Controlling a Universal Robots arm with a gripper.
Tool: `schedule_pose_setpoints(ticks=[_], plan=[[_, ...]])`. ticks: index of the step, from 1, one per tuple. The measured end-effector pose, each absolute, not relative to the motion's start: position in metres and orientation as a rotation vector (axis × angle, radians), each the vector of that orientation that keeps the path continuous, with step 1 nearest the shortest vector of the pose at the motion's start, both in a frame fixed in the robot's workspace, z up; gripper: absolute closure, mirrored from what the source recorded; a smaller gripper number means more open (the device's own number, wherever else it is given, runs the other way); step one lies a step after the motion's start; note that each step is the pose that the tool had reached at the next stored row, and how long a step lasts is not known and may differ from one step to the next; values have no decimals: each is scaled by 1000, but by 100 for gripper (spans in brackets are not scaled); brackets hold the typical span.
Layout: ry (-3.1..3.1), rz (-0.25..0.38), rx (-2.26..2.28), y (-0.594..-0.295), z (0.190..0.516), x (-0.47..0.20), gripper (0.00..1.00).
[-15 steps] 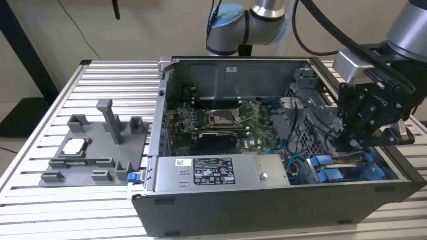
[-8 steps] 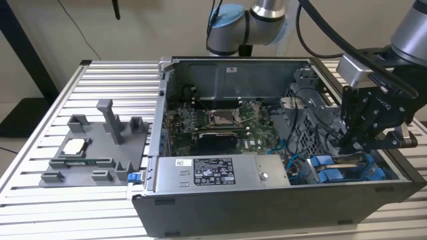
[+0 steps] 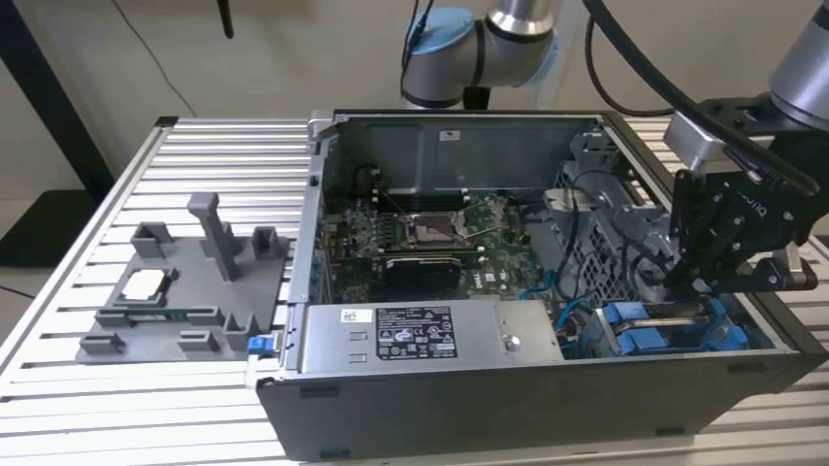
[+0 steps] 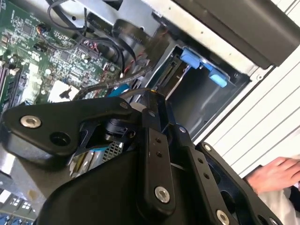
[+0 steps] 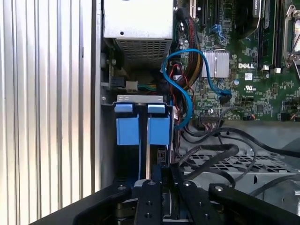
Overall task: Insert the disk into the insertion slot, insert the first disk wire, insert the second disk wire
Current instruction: 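Insert the first disk wire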
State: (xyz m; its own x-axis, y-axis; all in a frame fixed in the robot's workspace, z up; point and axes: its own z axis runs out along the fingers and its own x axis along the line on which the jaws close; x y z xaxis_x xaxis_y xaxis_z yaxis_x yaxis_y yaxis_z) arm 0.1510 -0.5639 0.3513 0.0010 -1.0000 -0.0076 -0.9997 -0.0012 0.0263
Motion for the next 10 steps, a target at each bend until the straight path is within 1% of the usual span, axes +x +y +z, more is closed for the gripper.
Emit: schedule_pose_setpoints(ticks=[10], plan=[[-2204,-48,2207,-564,345,166,81]])
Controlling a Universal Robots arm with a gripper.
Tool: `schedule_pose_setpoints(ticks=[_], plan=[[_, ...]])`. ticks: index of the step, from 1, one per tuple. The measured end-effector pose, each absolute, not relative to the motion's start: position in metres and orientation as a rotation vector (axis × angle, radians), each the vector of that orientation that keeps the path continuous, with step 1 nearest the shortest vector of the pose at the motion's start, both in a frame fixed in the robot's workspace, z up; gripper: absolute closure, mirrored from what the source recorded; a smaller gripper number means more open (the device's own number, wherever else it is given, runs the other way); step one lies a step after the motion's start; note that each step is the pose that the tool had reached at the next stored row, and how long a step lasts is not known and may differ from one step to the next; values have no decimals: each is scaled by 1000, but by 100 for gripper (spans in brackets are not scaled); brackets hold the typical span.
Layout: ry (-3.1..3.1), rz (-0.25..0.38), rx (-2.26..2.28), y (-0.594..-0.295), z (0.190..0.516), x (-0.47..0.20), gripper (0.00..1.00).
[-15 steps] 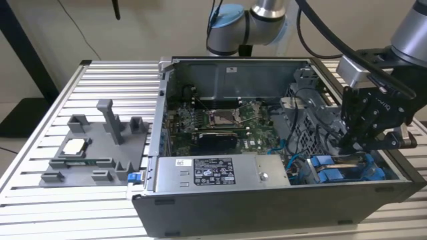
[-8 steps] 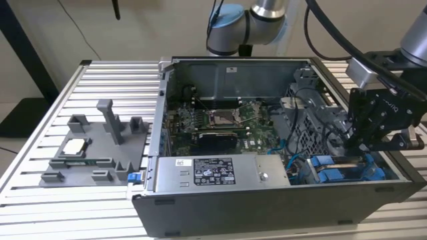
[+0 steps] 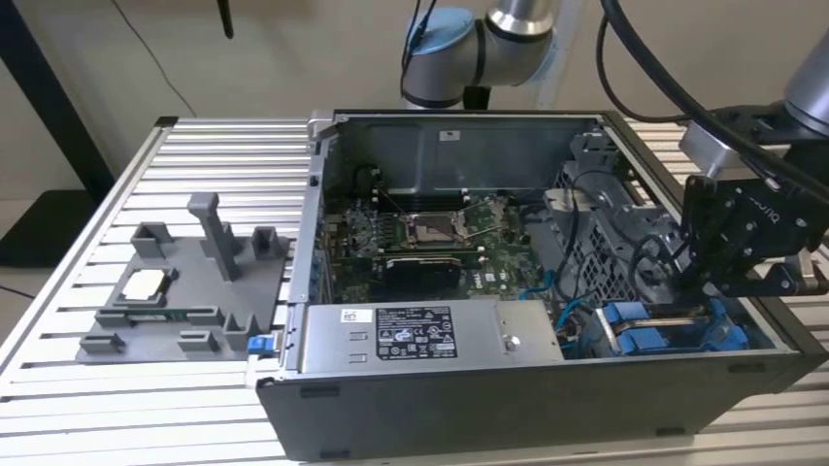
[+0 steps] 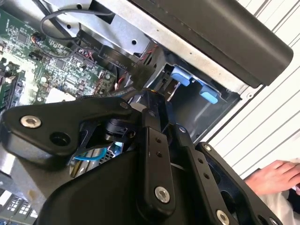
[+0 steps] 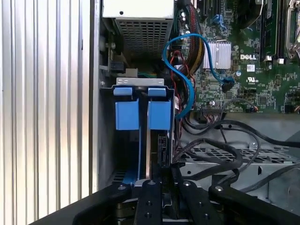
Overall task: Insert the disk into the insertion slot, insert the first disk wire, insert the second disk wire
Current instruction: 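Insert the first disk wire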
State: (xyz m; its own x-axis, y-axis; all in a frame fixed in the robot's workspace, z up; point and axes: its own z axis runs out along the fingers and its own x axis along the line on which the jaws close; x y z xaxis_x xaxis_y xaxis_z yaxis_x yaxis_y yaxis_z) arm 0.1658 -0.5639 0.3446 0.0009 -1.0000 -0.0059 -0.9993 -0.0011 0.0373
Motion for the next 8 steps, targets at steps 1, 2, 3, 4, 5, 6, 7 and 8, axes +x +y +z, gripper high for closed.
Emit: schedule_pose_setpoints(ticks=[1,2,3,4,5,6,7,8], plan=[[-2204,-48,2207,-564,344,166,81],[-2204,-48,2206,-564,344,166,81],[-2204,-48,2207,-564,344,166,81],[-2204,-48,2207,-564,343,167,81],[-2204,-48,2207,-564,343,167,81],[-2204,-48,2207,-564,343,167,81],[-2205,-48,2206,-564,342,167,81],[-2205,-48,2206,-564,342,167,81]])
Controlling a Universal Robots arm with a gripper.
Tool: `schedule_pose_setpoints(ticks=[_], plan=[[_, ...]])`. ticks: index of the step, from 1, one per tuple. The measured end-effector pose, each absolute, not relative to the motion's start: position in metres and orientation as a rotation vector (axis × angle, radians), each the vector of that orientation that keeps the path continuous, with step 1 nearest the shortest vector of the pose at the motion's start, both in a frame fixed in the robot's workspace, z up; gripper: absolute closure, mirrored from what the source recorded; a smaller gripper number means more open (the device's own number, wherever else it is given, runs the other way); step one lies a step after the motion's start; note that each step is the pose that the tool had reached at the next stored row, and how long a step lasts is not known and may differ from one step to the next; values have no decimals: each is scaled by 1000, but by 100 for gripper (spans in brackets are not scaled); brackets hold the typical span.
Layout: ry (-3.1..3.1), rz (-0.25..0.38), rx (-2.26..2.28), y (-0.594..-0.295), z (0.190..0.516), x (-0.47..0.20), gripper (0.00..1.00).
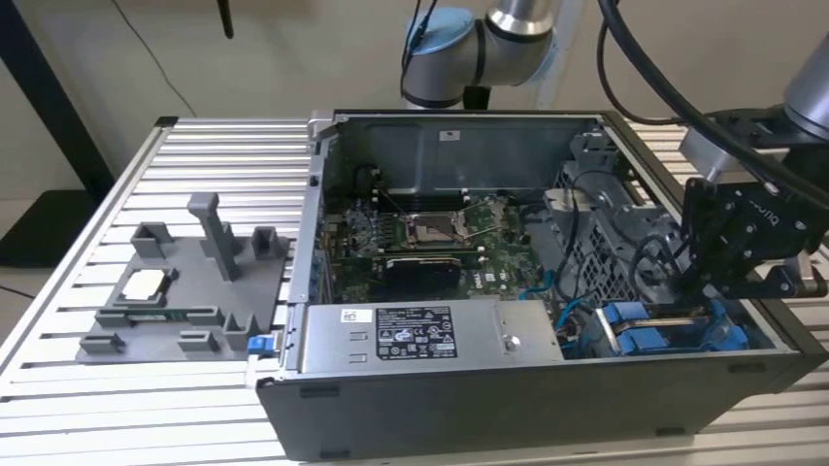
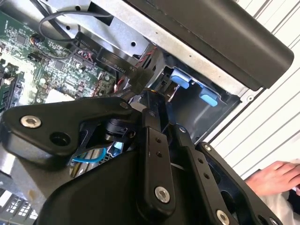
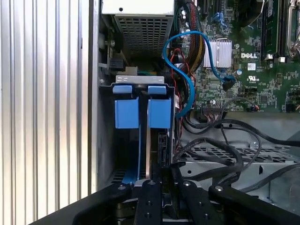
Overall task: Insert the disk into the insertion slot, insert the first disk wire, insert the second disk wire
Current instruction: 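Insert the first disk wire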
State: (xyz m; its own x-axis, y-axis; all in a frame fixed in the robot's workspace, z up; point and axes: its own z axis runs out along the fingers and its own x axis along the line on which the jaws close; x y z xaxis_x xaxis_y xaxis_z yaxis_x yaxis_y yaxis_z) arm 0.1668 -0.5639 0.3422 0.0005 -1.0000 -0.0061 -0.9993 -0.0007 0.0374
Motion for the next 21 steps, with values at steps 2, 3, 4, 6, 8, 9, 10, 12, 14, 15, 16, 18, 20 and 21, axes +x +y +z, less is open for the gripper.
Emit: schedule_pose_setpoints(ticks=[2,3,4,6,8,9,10,12,14,15,16,18,20,21], plan=[[-2205,-48,2206,-564,342,167,81],[-2206,-48,2206,-564,341,167,81],[-2206,-48,2205,-564,341,167,81],[-2206,-48,2205,-564,341,167,81],[-2206,-48,2205,-564,340,168,81],[-2207,-48,2204,-564,340,168,81],[-2207,-48,2204,-564,340,168,81],[-2207,-48,2203,-564,340,169,81],[-2208,-49,2204,-564,338,169,81],[-2208,-49,2203,-564,338,169,81],[-2208,-48,2203,-564,338,169,81],[-2209,-48,2202,-564,337,169,81],[-2210,-47,2201,-564,334,169,81],[-2210,-46,2200,-564,333,169,81]])
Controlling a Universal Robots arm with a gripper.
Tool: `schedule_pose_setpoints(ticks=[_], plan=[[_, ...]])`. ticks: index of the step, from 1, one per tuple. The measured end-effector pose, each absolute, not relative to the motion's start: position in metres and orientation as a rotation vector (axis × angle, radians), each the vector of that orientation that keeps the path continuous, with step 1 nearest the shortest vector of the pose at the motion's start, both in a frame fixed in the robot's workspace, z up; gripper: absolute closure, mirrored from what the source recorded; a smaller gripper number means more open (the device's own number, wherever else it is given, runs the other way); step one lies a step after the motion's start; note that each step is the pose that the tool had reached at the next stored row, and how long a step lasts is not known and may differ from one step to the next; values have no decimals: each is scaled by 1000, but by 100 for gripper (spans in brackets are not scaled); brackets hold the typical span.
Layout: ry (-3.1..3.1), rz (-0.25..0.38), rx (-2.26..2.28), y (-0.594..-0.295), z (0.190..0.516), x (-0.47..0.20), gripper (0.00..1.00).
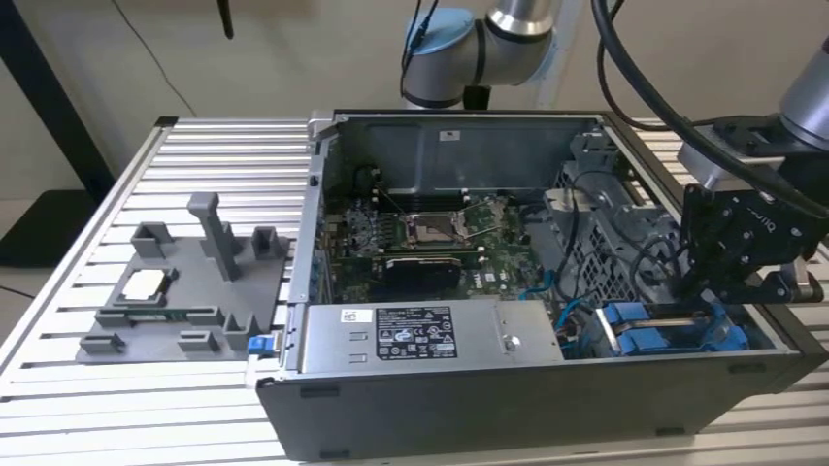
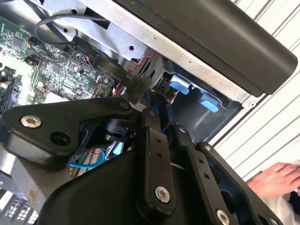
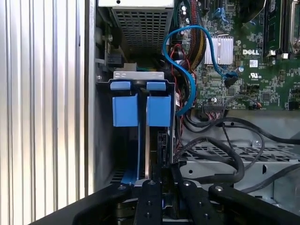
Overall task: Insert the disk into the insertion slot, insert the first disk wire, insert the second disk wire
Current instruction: 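Insert the first disk wire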
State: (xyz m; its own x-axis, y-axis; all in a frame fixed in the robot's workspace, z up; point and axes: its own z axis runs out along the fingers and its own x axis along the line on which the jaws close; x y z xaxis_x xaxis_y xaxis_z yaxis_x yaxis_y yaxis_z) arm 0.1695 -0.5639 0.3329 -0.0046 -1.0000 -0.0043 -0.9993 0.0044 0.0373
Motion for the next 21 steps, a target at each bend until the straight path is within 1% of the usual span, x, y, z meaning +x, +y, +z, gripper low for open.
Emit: schedule_pose_setpoints(ticks=[5,6,21], plan=[[-2212,-50,2201,-564,329,170,80],[-2211,-50,2200,-564,330,170,73],[-2210,-50,2199,-564,366,170,73]])
